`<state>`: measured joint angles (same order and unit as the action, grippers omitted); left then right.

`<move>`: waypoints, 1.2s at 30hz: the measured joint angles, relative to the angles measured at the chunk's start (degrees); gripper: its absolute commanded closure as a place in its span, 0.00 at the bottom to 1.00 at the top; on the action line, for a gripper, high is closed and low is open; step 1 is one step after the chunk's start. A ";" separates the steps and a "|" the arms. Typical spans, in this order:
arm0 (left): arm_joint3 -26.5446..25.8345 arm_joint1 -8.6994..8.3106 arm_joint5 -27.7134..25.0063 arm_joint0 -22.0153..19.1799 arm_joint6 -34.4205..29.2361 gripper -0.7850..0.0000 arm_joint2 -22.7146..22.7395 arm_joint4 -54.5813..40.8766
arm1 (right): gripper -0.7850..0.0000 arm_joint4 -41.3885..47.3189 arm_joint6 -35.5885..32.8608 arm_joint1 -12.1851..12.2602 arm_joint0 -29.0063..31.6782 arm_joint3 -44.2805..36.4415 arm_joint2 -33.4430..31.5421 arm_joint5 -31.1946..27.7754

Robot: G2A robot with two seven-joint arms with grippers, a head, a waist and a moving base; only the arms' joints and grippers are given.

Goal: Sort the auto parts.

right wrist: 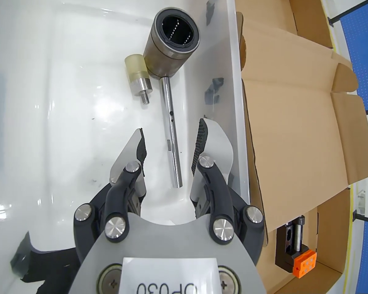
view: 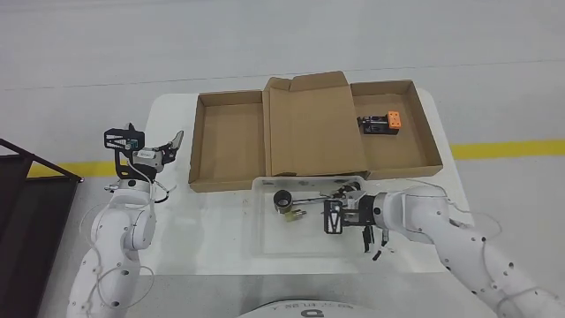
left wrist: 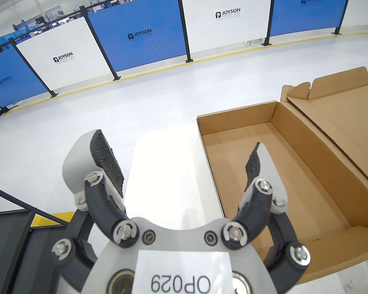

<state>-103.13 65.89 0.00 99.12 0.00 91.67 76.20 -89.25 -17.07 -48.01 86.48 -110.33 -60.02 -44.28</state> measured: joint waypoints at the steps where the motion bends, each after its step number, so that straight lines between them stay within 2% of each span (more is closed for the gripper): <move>1: 0.00 0.00 0.00 0.00 0.00 0.00 0.00 0.00 | 0.62 0.43 -0.85 -0.19 -0.60 0.33 0.55 -0.05; 15: 0.00 0.00 0.00 0.00 0.00 0.00 0.00 0.00 | 0.62 4.22 -9.53 -2.80 -7.57 5.50 7.35 0.78; 26: 0.00 0.00 0.00 0.00 0.00 0.00 0.00 0.00 | 0.65 4.01 -13.50 -3.94 -9.82 7.59 9.78 2.25; 36: 0.00 0.00 0.00 0.00 0.00 0.00 0.00 0.00 | 0.67 2.21 -15.17 -4.52 -10.99 8.66 11.68 0.31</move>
<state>-103.13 65.89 0.00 99.12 0.00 91.67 76.20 -87.04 -32.24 -52.53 75.49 -101.67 -48.34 -43.97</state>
